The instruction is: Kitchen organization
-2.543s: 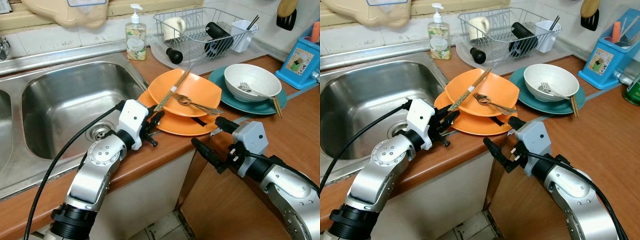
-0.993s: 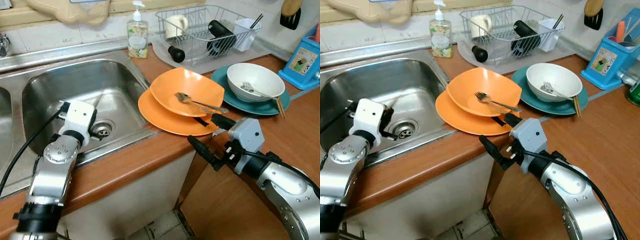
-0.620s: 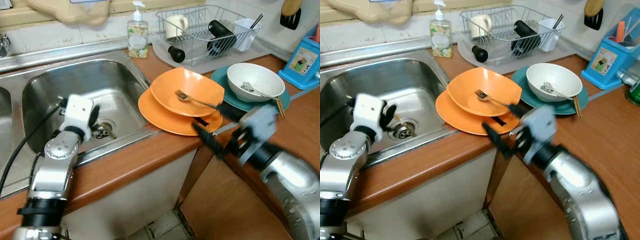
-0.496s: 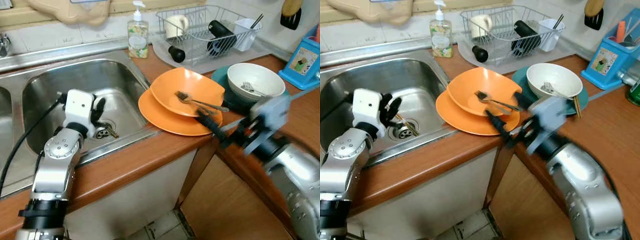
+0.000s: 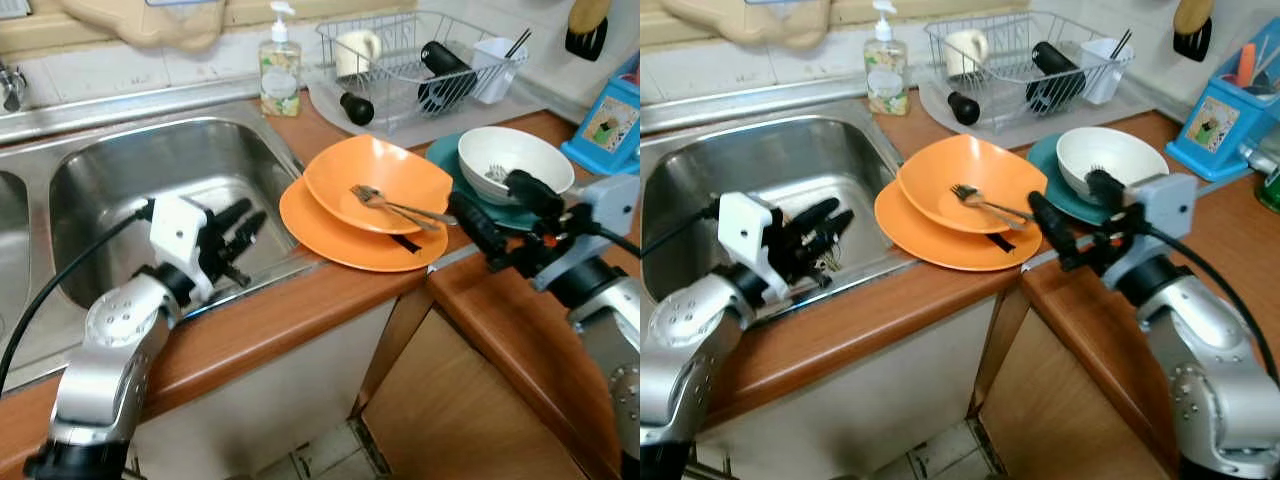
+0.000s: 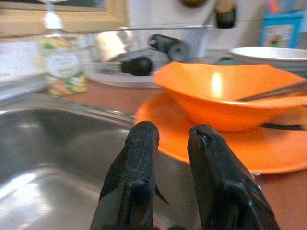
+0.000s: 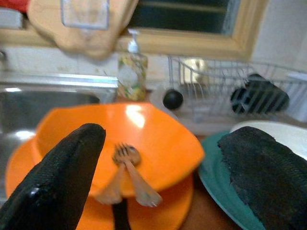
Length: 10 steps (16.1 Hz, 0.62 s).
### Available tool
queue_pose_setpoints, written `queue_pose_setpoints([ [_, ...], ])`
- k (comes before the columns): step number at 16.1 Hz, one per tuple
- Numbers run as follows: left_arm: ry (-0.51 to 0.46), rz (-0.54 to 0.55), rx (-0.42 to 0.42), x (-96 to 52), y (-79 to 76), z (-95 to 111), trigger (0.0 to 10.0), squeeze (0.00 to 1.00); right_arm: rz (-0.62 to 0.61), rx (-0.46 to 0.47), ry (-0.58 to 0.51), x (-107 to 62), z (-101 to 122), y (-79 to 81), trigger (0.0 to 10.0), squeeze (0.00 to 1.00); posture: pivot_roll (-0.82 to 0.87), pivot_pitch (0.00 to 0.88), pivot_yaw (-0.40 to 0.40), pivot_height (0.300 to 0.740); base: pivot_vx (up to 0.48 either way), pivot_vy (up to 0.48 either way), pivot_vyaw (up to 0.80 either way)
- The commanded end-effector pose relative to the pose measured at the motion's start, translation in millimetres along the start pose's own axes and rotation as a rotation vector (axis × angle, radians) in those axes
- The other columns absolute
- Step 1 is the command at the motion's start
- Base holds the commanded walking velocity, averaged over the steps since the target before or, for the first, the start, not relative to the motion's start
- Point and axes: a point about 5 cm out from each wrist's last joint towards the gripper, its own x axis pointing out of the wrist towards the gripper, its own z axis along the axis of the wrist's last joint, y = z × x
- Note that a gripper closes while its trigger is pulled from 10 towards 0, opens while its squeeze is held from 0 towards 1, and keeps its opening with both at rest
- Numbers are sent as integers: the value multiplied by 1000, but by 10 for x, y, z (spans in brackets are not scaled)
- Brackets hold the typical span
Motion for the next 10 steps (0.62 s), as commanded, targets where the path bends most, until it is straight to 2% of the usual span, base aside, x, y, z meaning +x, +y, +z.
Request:
queue_pose_setpoints([
  [1, -4, -55, -13, -1, -67, 35, 10000, 0, -49, -6, 51, -40, -53, -104, 10000, 525, -153, 0, -26, 740, 0, 0, 0],
  [2, 4, -91, -26, -10, -111, 30, 10000, 0, -47, -18, 79, -52, -96, -108, 10000, 0, -153, 0, -26, 740, 0, 0, 0],
  [6, 44, -210, -63, -54, -252, -5, 10000, 0, 10, -47, 142, -51, -209, -20, 10000, 0, -152, 0, -24, 740, 0, 0, 0],
  [10, 54, -232, -68, -59, -277, 3, 10000, 0, 55, -38, 130, 22, -220, 90, 10000, 0, -150, 0, -22, 740, 0, 0, 0],
])
